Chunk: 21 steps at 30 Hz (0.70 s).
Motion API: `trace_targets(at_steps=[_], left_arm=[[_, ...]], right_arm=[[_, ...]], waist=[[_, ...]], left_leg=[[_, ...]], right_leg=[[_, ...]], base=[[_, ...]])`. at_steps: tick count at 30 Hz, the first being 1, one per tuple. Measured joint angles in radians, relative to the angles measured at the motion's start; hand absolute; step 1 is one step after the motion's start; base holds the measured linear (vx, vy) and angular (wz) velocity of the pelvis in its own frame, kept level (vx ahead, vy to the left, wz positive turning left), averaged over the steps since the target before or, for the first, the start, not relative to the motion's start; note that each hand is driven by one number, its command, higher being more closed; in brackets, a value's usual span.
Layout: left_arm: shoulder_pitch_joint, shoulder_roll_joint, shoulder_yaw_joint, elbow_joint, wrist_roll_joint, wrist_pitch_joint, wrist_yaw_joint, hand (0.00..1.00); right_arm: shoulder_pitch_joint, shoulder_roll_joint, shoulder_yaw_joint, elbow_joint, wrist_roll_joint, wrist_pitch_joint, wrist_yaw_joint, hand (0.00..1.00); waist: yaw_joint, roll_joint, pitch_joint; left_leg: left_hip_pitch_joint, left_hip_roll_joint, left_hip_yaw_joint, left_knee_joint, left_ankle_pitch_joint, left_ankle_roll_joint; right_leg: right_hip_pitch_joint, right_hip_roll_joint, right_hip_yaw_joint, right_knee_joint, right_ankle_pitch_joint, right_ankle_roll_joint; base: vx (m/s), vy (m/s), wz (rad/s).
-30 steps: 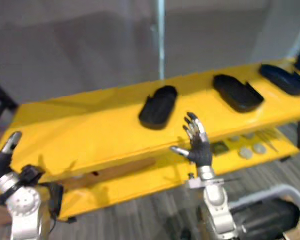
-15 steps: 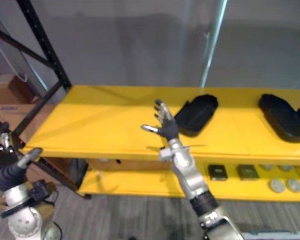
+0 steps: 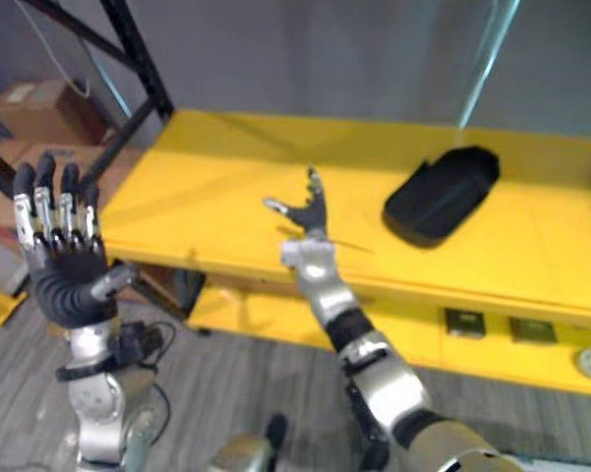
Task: Walk over and take plastic housings, then place them on the shelf
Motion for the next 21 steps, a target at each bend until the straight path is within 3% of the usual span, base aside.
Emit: trace_targets(at_steps=[5,11,16,21], left_arm=[[-0.014,-0.012,-0.017,0.048,-0.023,0.003,0.031,0.0],[-0.014,-0.04,-0.03,0.049,-0.091,0.001,0.044,0.0],[-0.012,-0.036,-0.05,0.077,-0.1,-0.013,0.038,0.0],[-0.017,-0.028,-0.106,0.132,-0.083,-0.014,0.016,0.0]], right_arm=[[-0.007,-0.006,-0.032,0.0,-0.121,0.031,-0.14,0.0],[-0.088,-0.09,-0.094,0.001,-0.215,0.031,-0.265,0.0],[-0.1,-0.121,-0.121,-0.005,-0.225,0.008,-0.303,0.0],[-0.074,-0.122,-0.115,-0.056,-0.207,-0.001,-0.283,0.0]], waist=[[-0.024,0.016,0.026],[-0.026,0.09,0.098],[-0.026,0.093,0.114],[-0.053,0.094,0.122]], left_leg=[[-0.013,-0.009,0.002,0.014,0.0,0.0],[-0.014,-0.012,-0.003,0.018,0.0,0.001],[-0.018,-0.005,0.018,0.014,-0.001,0.002],[-0.014,-0.001,0.056,0.016,-0.003,0.005]], right_leg=[[-0.009,-0.009,0.003,0.0,0.007,0.01],[-0.028,-0.023,0.006,0.05,-0.018,0.01],[-0.063,-0.025,0.029,0.082,-0.027,0.008],[-0.09,-0.026,0.07,0.104,-0.027,0.008]], base=[[0.07,0.018,0.0],[0.01,0.004,0.0],[-0.02,0.005,-0.1],[-0.03,0.004,-0.23]])
